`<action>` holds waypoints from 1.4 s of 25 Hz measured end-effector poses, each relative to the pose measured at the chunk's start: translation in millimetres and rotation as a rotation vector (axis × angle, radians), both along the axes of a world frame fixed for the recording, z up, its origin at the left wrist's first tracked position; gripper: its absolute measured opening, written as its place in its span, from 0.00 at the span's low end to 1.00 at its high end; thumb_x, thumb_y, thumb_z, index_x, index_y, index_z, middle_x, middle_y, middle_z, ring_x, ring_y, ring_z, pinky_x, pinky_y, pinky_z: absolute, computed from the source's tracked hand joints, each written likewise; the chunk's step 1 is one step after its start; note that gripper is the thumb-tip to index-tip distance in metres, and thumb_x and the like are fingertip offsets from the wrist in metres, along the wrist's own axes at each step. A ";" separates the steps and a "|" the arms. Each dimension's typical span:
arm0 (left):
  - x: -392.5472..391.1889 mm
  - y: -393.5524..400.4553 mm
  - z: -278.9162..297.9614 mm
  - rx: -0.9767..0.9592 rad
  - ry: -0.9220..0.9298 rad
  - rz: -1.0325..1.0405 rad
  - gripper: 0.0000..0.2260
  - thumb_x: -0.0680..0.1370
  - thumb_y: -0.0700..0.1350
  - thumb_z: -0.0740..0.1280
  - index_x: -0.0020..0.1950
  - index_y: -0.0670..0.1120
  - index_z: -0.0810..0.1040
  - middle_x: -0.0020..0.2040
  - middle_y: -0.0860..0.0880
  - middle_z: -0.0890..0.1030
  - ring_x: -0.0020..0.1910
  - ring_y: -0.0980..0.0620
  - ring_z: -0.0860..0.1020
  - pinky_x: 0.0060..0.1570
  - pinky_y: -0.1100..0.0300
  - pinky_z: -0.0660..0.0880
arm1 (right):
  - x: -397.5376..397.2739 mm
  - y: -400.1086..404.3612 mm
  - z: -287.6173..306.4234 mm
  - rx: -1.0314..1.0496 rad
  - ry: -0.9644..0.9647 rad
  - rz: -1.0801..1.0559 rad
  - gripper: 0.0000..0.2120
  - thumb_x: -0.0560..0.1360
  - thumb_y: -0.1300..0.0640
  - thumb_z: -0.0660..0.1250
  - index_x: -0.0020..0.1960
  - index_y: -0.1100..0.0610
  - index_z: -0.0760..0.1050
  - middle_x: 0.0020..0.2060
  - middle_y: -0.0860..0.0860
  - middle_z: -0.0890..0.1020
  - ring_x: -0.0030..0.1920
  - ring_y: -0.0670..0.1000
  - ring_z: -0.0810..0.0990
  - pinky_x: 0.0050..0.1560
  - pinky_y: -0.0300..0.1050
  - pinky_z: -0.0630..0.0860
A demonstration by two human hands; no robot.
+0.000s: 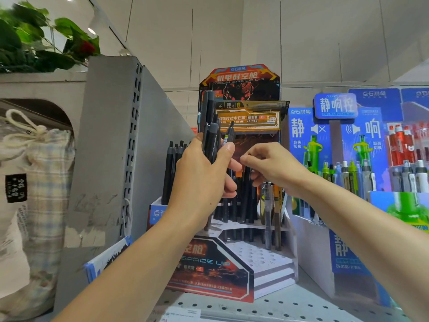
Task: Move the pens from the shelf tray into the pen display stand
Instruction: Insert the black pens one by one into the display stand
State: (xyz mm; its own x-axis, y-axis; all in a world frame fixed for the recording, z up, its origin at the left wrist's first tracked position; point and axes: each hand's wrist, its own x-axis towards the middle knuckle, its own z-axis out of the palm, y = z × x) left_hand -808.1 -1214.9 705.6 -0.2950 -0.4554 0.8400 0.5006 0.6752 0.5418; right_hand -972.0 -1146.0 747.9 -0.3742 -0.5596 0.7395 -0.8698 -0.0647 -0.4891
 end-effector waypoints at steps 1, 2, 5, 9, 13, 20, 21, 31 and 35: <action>0.5 -0.1 -0.2 0.002 -0.006 0.000 0.13 0.83 0.50 0.64 0.64 0.46 0.72 0.40 0.52 0.86 0.27 0.53 0.80 0.31 0.56 0.82 | -0.3 0.0 -1.3 0.035 0.000 -0.004 0.09 0.80 0.54 0.69 0.51 0.60 0.81 0.36 0.56 0.82 0.31 0.48 0.81 0.32 0.38 0.78; 1.1 0.0 -0.1 0.010 -0.012 0.001 0.14 0.83 0.51 0.64 0.65 0.45 0.72 0.40 0.52 0.86 0.27 0.53 0.80 0.31 0.55 0.82 | -0.4 -0.2 -2.5 0.062 0.008 -0.009 0.08 0.79 0.54 0.70 0.52 0.59 0.81 0.36 0.56 0.83 0.30 0.48 0.82 0.32 0.38 0.78; 1.3 0.1 -0.4 0.025 -0.021 -0.001 0.09 0.83 0.51 0.64 0.58 0.48 0.75 0.38 0.51 0.86 0.29 0.50 0.83 0.34 0.53 0.83 | -0.1 -0.3 -5.5 0.048 0.041 -0.027 0.07 0.76 0.57 0.73 0.49 0.59 0.78 0.35 0.56 0.85 0.30 0.48 0.83 0.32 0.39 0.79; -0.7 1.9 -0.5 0.036 -0.020 -0.004 0.06 0.82 0.50 0.65 0.55 0.50 0.77 0.40 0.52 0.86 0.33 0.54 0.84 0.34 0.55 0.84 | 0.0 -2.2 -5.6 0.052 0.105 -0.070 0.06 0.76 0.56 0.73 0.47 0.59 0.80 0.36 0.55 0.85 0.32 0.47 0.82 0.32 0.38 0.80; -3.6 2.7 -0.2 0.106 -0.046 0.035 0.23 0.80 0.55 0.66 0.73 0.48 0.70 0.55 0.45 0.82 0.39 0.55 0.84 0.33 0.59 0.83 | -1.4 -2.8 -5.6 0.062 0.171 -0.103 0.04 0.77 0.56 0.72 0.46 0.56 0.82 0.34 0.51 0.83 0.28 0.41 0.79 0.31 0.34 0.77; -4.0 1.7 0.4 0.122 -0.039 0.039 0.26 0.80 0.54 0.67 0.76 0.48 0.69 0.59 0.44 0.80 0.40 0.54 0.82 0.37 0.53 0.85 | 1.7 -6.5 -3.7 0.078 0.220 -0.138 0.03 0.77 0.57 0.72 0.46 0.56 0.82 0.36 0.49 0.83 0.32 0.45 0.81 0.29 0.33 0.75; -3.7 1.8 0.3 0.124 -0.040 0.037 0.26 0.80 0.54 0.67 0.75 0.47 0.69 0.58 0.44 0.80 0.40 0.54 0.82 0.38 0.52 0.85 | 2.7 -6.8 -3.5 0.086 0.246 -0.158 0.03 0.77 0.56 0.72 0.47 0.55 0.83 0.36 0.49 0.83 0.33 0.45 0.81 0.30 0.33 0.75; -6.1 0.0 0.7 0.134 -0.041 0.059 0.26 0.80 0.54 0.67 0.76 0.48 0.69 0.57 0.44 0.81 0.40 0.54 0.84 0.37 0.54 0.85 | 9.4 -2.7 -2.9 0.161 0.391 -0.251 0.03 0.76 0.53 0.73 0.46 0.51 0.83 0.37 0.43 0.77 0.41 0.47 0.77 0.39 0.41 0.70; -4.2 -1.5 -1.1 0.146 -0.060 0.017 0.24 0.80 0.54 0.67 0.74 0.48 0.71 0.46 0.46 0.83 0.35 0.55 0.85 0.38 0.54 0.85 | 17.4 2.5 -1.6 -0.106 0.100 0.101 0.07 0.79 0.52 0.69 0.48 0.53 0.84 0.40 0.45 0.82 0.41 0.47 0.80 0.42 0.39 0.75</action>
